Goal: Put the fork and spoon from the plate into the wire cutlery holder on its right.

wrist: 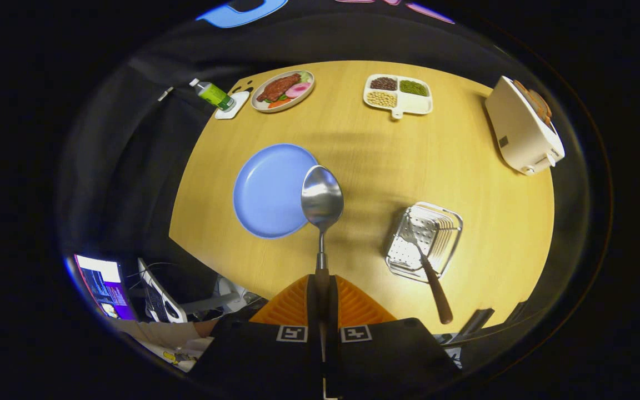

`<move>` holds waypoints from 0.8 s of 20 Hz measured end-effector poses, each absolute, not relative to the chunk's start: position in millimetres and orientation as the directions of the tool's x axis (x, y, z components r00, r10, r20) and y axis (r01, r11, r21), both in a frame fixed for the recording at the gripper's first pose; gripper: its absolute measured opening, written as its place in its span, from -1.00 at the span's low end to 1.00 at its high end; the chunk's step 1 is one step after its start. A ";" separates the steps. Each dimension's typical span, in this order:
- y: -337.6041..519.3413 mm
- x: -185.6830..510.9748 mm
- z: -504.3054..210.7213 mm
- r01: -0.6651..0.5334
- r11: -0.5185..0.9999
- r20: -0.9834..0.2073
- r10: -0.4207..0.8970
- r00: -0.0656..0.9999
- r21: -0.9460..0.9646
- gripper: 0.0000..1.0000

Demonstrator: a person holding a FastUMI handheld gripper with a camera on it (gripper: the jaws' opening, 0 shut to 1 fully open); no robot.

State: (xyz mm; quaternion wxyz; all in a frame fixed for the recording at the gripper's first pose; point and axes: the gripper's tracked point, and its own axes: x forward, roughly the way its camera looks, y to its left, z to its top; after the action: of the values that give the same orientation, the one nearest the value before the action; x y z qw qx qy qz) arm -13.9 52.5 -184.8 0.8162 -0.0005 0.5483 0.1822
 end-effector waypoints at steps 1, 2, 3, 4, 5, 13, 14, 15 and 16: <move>39.3 -17.4 -180.3 -0.292 0.937 -0.904 0.283 0.320 0.190 -0.86; 26.8 -18.8 -176.8 -0.291 0.940 -0.914 0.267 0.307 0.177 -0.86; 14.7 -20.1 -174.7 -0.292 0.943 -0.923 0.249 0.293 0.162 -0.86; 3.4 -20.8 -172.5 -0.293 0.945 -0.932 0.233 0.278 0.148 -0.86; -6.6 -21.8 -170.5 -0.293 0.946 -0.940 0.220 0.260 0.140 -0.86; -65.1 -16.7 -186.6 -0.325 0.939 -0.991 0.128 0.029 0.111 -0.86; -69.0 -13.9 -191.3 -0.318 0.941 -0.992 0.125 -0.001 0.119 -0.86; -68.3 -13.8 -196.9 -0.302 0.944 -0.991 0.133 -0.027 0.134 -0.86; -67.6 -13.1 -200.8 -0.285 0.946 -0.988 0.145 -0.053 0.154 -0.86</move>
State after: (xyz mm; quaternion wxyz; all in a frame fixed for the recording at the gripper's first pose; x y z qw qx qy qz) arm -13.1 -67.6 -200.8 0.6865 -0.0494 0.7083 0.1566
